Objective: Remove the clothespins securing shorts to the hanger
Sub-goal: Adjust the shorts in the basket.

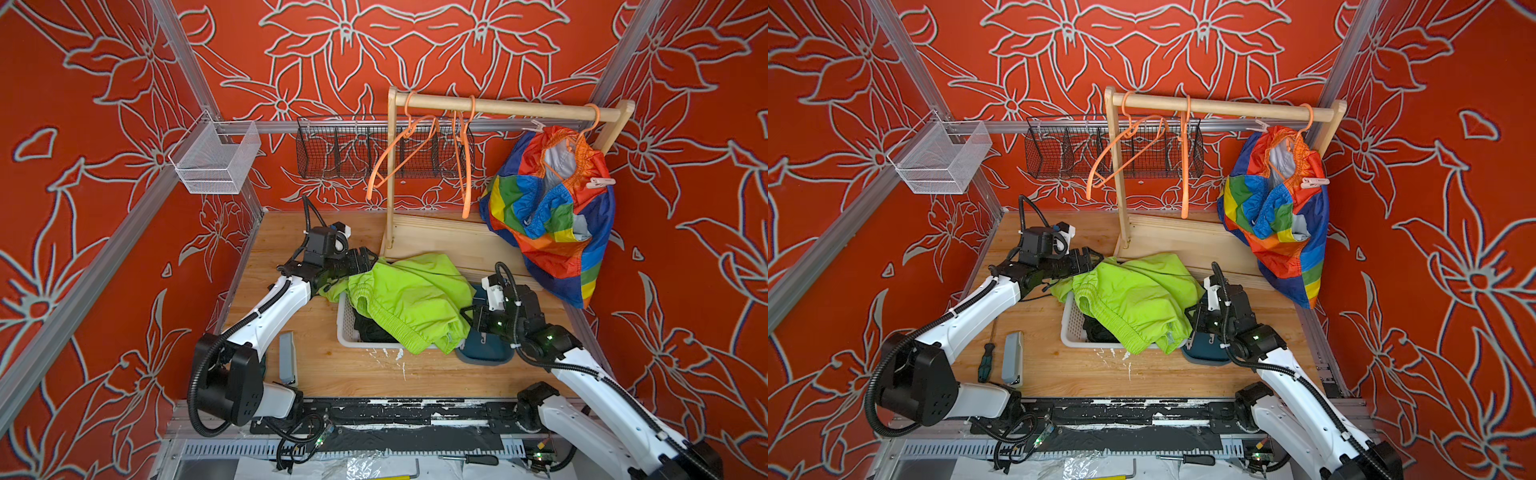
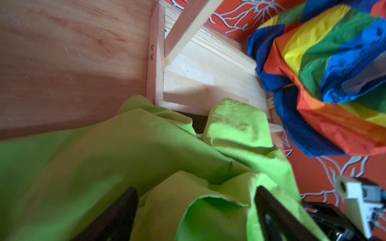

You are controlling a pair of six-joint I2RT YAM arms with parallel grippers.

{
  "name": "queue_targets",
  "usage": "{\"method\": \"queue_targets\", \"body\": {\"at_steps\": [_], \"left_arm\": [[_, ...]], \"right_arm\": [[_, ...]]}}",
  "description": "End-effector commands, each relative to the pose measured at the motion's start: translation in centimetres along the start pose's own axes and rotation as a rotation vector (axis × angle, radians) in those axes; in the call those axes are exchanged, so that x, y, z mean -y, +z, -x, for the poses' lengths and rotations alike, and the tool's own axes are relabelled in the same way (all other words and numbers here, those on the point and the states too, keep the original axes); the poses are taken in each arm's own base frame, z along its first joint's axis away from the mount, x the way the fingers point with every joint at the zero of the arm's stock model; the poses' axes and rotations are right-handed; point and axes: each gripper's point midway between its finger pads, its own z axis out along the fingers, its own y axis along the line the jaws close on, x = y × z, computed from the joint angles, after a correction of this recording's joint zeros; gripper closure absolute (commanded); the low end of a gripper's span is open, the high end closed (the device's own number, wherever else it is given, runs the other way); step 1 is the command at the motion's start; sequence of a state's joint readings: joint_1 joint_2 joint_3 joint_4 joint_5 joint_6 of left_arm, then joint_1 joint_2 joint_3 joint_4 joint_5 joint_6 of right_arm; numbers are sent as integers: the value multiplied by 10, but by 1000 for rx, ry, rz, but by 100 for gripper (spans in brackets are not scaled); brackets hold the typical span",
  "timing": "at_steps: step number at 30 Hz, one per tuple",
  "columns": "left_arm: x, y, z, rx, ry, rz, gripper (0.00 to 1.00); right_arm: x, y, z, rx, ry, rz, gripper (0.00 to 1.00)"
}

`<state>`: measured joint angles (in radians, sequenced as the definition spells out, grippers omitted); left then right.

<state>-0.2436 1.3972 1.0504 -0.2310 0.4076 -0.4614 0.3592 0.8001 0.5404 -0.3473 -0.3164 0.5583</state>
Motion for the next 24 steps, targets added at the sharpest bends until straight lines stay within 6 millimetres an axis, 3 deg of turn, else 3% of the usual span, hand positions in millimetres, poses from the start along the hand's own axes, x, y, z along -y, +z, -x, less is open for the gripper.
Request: {"method": "queue_targets", "body": {"at_steps": [1,2,3,5,13,19,24], "left_arm": [[5,4,-12,-38,25,-23,54],[6,3,-14,-42,28,-24,75],[8,3,-15,-46,30,-25,89],[12,-1,-15,-42,39,-30,100],[38,-34,4,21,79,-52,100],[80,-83,34,119,121,-100,100],[118,-116,48,164,153,-147,100]], "right_arm": [[-10,0,5,10,-21,51,85],[-11,-1,6,16,-26,58,90],[-14,-2,8,22,-32,67,96],[-18,-4,11,32,-46,81,100],[-51,-17,42,106,-102,177,100],[-102,-45,92,195,-186,292,100],[-150,-69,127,248,-241,400,100]]}}
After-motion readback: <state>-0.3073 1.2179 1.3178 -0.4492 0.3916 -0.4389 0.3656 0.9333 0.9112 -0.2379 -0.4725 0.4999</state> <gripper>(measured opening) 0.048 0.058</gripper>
